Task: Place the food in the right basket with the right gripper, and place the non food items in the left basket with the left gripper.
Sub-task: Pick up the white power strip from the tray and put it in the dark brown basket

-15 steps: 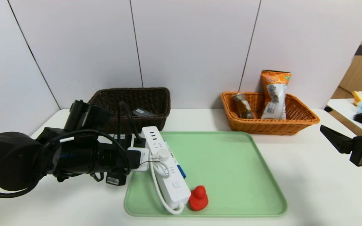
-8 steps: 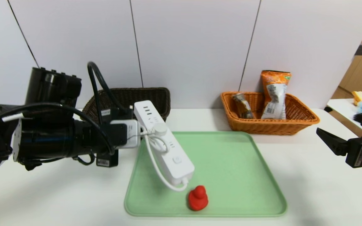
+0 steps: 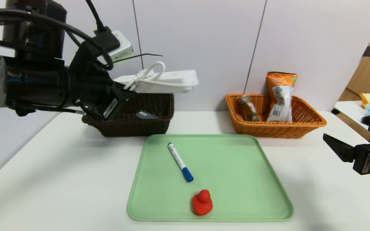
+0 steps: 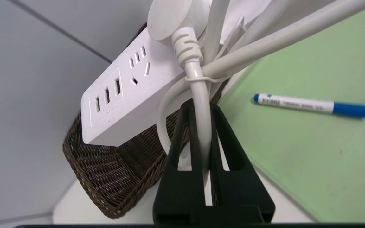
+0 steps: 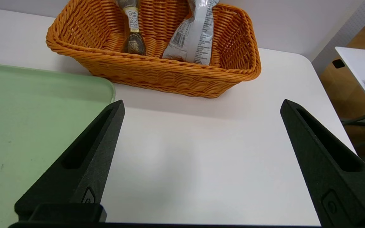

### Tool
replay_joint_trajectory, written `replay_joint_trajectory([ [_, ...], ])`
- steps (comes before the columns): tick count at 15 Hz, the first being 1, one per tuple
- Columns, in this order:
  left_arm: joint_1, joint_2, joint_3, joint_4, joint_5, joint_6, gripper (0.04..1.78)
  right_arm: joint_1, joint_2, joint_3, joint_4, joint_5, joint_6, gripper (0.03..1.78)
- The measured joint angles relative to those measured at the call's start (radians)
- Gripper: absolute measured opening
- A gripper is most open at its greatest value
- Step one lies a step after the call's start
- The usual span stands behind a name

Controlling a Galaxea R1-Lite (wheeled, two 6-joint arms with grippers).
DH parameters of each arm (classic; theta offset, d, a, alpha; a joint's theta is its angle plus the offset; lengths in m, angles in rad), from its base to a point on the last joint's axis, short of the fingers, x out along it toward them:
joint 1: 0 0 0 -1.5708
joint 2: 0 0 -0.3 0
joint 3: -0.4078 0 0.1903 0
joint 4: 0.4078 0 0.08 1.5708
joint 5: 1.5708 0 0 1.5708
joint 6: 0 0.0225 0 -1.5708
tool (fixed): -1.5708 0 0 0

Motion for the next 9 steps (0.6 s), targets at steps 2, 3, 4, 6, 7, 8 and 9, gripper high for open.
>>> replay_joint_trajectory([
  [2, 0.021, 0.044, -0.041, 0.0, 0.075, -0.196, 0.13, 0.0, 0.0, 0.002, 0.0, 0.0, 0.0, 1.69],
  [3, 0.035, 0.065, -0.055, -0.002, 0.094, -0.28, 0.13, 0.0, 0.0, 0.003, 0.0, 0.0, 0.0, 1.69],
  [4, 0.052, 0.085, -0.064, -0.002, 0.101, -0.345, 0.13, 0.0, 0.001, 0.003, 0.0, 0.0, -0.001, 1.69],
  [6, 0.074, 0.117, -0.071, -0.003, 0.103, -0.37, 0.13, 0.0, 0.002, 0.002, 0.001, 0.001, -0.001, 1.69],
  [7, 0.086, 0.132, -0.071, -0.002, 0.103, -0.362, 0.13, 0.0, 0.004, 0.002, 0.001, 0.001, -0.001, 1.69],
  [8, 0.098, 0.145, -0.071, -0.002, 0.103, -0.343, 0.13, 0.0, 0.004, 0.002, 0.001, 0.001, -0.001, 1.69],
  [9, 0.107, 0.155, -0.071, -0.003, 0.103, -0.315, 0.13, 0.0, 0.005, 0.002, 0.001, 0.001, 0.0, 1.69],
])
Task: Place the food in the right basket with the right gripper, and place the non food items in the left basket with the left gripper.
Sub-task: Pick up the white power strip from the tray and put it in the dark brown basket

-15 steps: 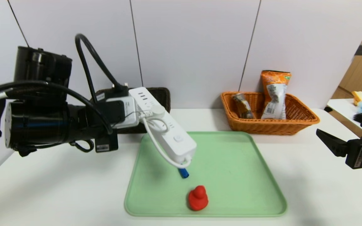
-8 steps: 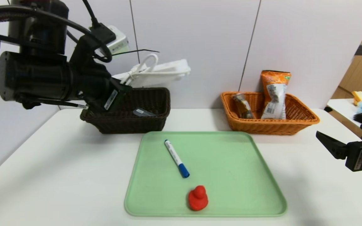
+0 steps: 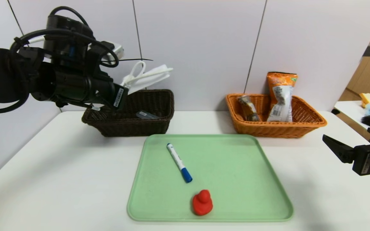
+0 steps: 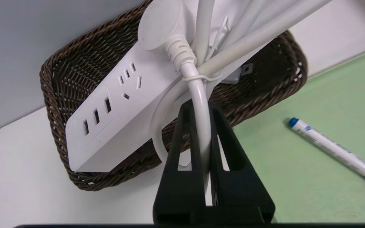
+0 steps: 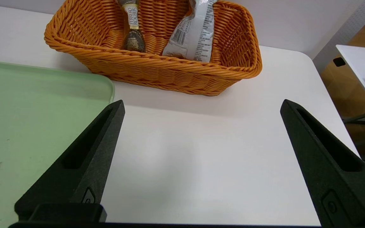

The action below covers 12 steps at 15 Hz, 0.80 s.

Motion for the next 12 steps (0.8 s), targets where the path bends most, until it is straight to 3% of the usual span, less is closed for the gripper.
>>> replay_joint_trajectory([
  [6, 0.056, 0.069, -0.003, -0.016, -0.004, 0.179, 0.13, 0.0, 0.0, 0.014, 0.0, -0.001, 0.003, 1.69],
  [12, 0.076, 0.16, -0.043, -0.033, -0.005, 0.246, 0.13, 0.0, 0.0, 0.025, 0.0, -0.001, 0.004, 1.69],
])
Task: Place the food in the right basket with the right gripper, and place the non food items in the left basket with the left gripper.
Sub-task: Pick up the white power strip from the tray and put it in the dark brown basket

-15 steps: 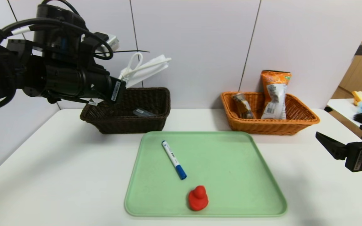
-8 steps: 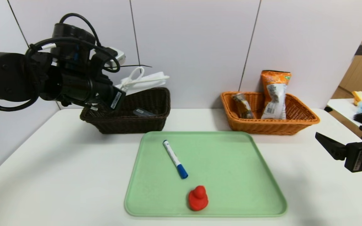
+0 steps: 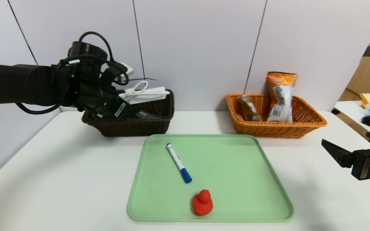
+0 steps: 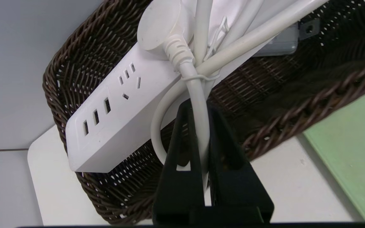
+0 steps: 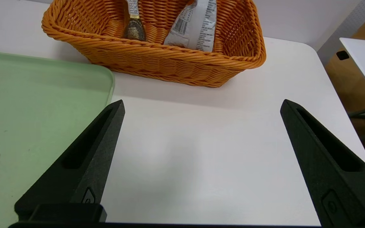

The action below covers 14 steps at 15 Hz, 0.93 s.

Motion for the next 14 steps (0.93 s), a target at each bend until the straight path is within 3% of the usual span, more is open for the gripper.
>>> replay_joint_trajectory([
  [5, 0.013, 0.087, -0.098, 0.001, -0.002, 0.08, 0.13, 0.0, 0.0, 0.003, 0.0, 0.002, -0.005, 1.69],
  [14, 0.02, 0.125, -0.106, 0.009, 0.008, 0.079, 0.13, 0.002, 0.008, 0.003, -0.001, 0.017, -0.011, 1.69],
])
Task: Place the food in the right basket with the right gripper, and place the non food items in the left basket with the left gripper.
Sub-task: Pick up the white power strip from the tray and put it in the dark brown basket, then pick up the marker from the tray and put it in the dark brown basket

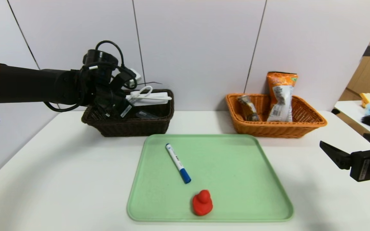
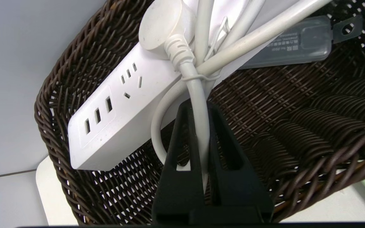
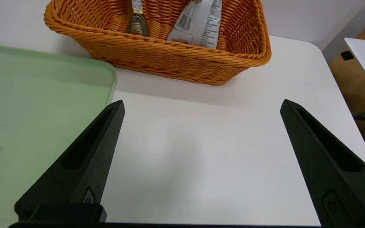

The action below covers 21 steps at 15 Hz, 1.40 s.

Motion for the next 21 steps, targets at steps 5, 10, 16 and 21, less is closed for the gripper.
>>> replay_joint_trajectory([
  [5, 0.001, 0.0, 0.0, 0.018, 0.005, -0.006, 0.64, -0.001, 0.002, -0.006, 0.0, 0.0, 0.001, 1.69],
  [10, 0.01, -0.005, -0.047, 0.009, -0.003, -0.036, 1.14, -0.001, 0.01, -0.013, -0.003, -0.001, 0.002, 1.69],
  [16, -0.125, -0.126, -0.177, 0.076, 0.003, -0.356, 1.45, -0.005, 0.011, -0.01, -0.002, -0.004, 0.007, 1.69],
  [21, -0.369, -0.193, -0.166, 0.238, 0.137, -0.843, 1.57, -0.005, 0.011, -0.005, -0.001, -0.004, -0.001, 1.69],
])
